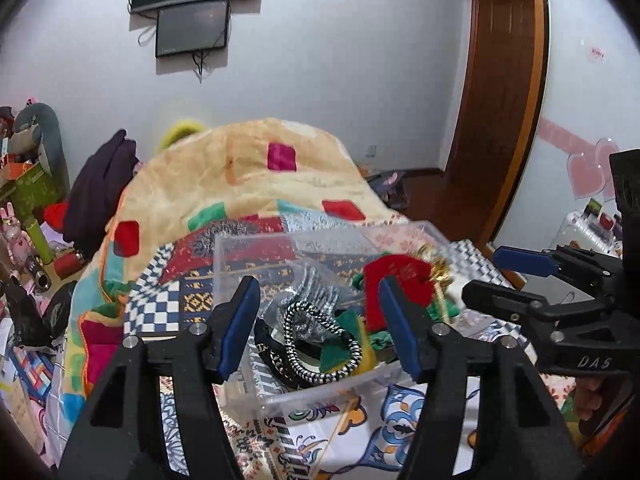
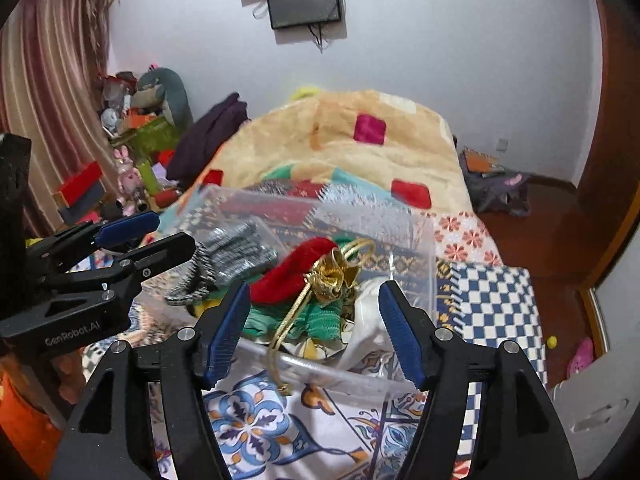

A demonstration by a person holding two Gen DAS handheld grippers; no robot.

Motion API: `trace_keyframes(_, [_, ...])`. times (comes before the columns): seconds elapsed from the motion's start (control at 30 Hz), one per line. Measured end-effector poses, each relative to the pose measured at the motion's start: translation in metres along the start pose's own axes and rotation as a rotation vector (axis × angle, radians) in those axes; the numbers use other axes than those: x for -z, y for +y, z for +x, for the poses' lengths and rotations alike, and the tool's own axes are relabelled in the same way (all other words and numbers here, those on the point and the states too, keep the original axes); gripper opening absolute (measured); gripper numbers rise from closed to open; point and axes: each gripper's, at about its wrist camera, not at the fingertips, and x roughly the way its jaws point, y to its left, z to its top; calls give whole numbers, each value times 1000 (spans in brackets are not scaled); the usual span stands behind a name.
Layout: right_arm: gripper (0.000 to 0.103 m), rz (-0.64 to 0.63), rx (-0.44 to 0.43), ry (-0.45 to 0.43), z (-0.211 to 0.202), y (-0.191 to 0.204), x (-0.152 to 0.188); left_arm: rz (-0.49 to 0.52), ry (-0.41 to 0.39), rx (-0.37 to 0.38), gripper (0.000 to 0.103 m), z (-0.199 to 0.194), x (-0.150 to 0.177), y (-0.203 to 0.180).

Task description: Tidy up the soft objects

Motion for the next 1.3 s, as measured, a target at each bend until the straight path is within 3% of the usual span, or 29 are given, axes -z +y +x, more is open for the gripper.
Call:
trace_keyframes(0.27, [63, -29, 4, -150, -64, 15, -7, -2, -141, 24, 62, -63, -12, -13])
trace_keyframes(0.47, [70, -21, -3, -248, -104, 19, -4, -1, -228, 28, 69, -107, -12, -20])
trace_keyframes(0.57, [72, -24, -2, -281, -117, 21, -1, 4, -259, 27, 78, -124, -10, -25])
trace_keyframes(0.63, [78, -26, 0, -298, -123, 24, 2, 9, -277, 30, 80, -133, -7, -28])
trace_keyframes(0.7, [83, -34, 12, -322, -127, 27, 4, 20, -286, 27, 82, -138, -6, -32])
trace_keyframes(0.83, [84, -44, 18, -342, -131, 33, 9, 31, -306, 15, 93, -148, 0, -38])
trace_keyframes(1.0, [86, -49, 15, -343, -128, 36, 14, 34, -311, 18, 98, -149, 6, -41])
trace_keyframes(1.3, [93, -43, 16, -351, -126, 36, 21, 25, -306, 13, 99, -144, 12, -38])
